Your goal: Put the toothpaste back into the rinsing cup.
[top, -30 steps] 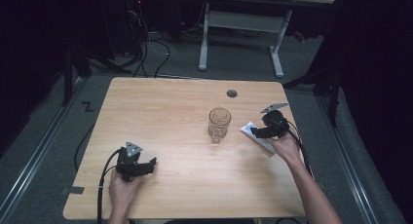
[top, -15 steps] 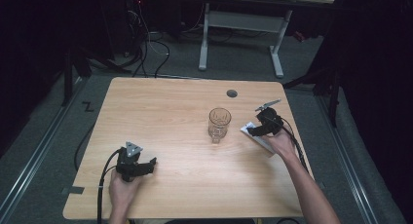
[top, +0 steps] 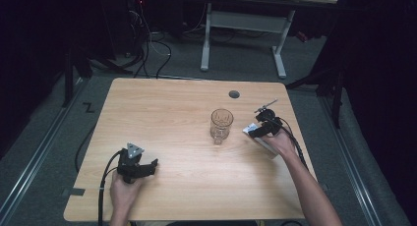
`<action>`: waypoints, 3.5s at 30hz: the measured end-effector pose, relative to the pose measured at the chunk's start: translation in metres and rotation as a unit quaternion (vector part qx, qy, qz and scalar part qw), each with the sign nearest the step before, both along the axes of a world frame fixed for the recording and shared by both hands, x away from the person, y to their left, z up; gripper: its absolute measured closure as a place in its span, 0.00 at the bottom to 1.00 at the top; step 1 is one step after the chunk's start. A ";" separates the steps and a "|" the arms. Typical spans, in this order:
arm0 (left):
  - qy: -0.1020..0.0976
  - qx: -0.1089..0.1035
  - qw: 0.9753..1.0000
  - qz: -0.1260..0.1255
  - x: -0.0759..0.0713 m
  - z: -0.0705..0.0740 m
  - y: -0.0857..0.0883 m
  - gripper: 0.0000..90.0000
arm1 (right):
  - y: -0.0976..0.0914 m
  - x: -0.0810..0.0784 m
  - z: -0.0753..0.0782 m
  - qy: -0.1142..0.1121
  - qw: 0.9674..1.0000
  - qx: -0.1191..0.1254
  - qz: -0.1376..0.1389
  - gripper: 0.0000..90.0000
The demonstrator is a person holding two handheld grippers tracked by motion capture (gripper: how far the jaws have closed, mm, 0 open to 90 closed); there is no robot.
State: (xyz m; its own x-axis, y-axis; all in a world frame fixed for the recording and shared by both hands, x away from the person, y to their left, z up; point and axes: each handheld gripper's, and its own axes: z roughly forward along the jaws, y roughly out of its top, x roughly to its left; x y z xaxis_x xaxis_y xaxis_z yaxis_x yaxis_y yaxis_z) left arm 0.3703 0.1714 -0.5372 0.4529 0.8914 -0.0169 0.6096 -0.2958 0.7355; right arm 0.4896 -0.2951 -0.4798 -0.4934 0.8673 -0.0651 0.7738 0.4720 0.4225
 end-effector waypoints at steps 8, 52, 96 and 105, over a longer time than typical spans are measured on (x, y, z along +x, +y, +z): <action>0.001 0.000 1.000 0.000 0.000 0.000 0.000 0.22 | 0.005 0.006 -0.008 0.030 0.999 -0.012 0.002 0.32; 0.000 0.000 1.000 0.000 0.000 0.000 0.000 0.22 | -0.005 0.016 -0.009 0.095 0.995 -0.023 -0.008 0.68; 0.000 0.000 1.000 0.000 0.000 0.000 0.000 0.22 | -0.006 -0.006 0.031 0.020 0.998 0.057 0.016 0.75; 0.000 0.000 1.000 0.000 0.000 0.000 0.000 0.22 | -0.006 -0.013 0.042 -0.006 0.997 0.075 0.025 0.75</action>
State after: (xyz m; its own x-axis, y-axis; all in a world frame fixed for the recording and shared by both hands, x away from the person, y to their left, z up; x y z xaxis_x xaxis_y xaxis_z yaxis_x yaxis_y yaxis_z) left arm 0.3703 0.1715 -0.5371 0.4527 0.8915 -0.0166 0.6096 -0.2959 0.7354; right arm 0.4770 -0.3010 -0.4381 -0.5365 0.8420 0.0562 0.7448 0.4411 0.5007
